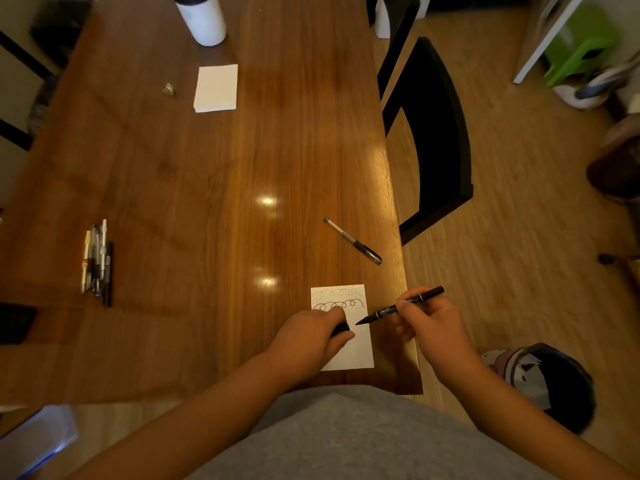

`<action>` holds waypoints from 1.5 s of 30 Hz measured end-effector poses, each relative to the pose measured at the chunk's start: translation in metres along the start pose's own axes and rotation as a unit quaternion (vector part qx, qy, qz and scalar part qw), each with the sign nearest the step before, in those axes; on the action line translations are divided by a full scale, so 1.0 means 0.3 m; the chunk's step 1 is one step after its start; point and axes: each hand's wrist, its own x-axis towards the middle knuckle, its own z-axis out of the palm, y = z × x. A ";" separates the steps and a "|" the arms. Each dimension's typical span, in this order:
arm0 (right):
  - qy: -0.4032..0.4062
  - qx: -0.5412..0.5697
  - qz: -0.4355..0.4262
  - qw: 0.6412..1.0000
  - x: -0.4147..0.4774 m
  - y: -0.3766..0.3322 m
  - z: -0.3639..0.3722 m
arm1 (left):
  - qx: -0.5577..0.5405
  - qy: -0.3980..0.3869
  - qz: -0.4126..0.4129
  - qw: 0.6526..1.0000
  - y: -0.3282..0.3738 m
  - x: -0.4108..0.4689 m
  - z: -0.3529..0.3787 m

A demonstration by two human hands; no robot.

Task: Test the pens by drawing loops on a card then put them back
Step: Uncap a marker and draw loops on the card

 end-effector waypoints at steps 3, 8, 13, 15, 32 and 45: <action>-0.008 0.016 -0.003 1.000 -0.011 -0.030 0.005 | -0.007 0.020 -0.001 1.000 0.022 -0.007 -0.021; -0.023 0.009 -0.016 1.000 -0.029 -0.058 0.010 | -0.031 0.050 0.000 0.998 0.069 -0.015 -0.048; -0.052 0.020 -0.012 0.998 -0.060 -0.062 0.029 | -0.035 0.067 0.011 0.997 0.111 -0.021 -0.071; -0.053 0.038 -0.002 0.998 -0.067 -0.063 0.042 | -0.042 0.069 0.010 0.997 0.119 -0.025 -0.080; -0.129 0.057 0.018 0.990 0.031 -0.134 0.123 | -0.549 -0.117 -0.088 0.823 0.087 -0.012 -0.218; -0.032 -0.408 -0.109 0.906 0.302 -0.094 0.264 | -0.029 0.030 -0.131 0.991 -0.174 0.005 -0.103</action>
